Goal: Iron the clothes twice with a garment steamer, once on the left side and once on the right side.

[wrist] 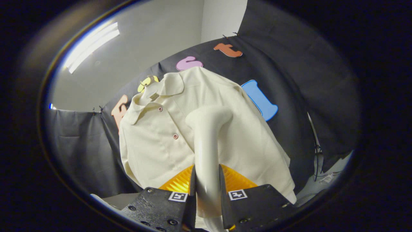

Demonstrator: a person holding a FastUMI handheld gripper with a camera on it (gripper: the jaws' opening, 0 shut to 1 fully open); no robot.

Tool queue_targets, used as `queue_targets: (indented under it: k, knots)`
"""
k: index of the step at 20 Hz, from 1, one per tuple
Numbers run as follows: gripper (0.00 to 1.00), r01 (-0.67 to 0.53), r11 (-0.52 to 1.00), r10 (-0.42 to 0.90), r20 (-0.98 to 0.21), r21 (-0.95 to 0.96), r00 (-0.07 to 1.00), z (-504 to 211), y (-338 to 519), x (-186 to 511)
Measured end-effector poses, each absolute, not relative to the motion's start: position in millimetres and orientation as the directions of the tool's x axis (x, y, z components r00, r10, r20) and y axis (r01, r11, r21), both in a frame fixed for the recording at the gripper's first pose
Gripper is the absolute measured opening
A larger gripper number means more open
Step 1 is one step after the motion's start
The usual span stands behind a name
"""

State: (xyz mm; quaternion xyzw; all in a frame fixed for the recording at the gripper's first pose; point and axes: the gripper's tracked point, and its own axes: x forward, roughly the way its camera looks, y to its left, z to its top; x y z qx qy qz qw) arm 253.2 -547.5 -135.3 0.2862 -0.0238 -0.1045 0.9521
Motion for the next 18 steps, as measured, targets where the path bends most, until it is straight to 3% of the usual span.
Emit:
queue_targets:
  k: [18]
  knots:
    - [0.32, 0.278, 0.776, -0.219, -0.171, 0.566, 0.961, -250.5, -544.9, 206.2]
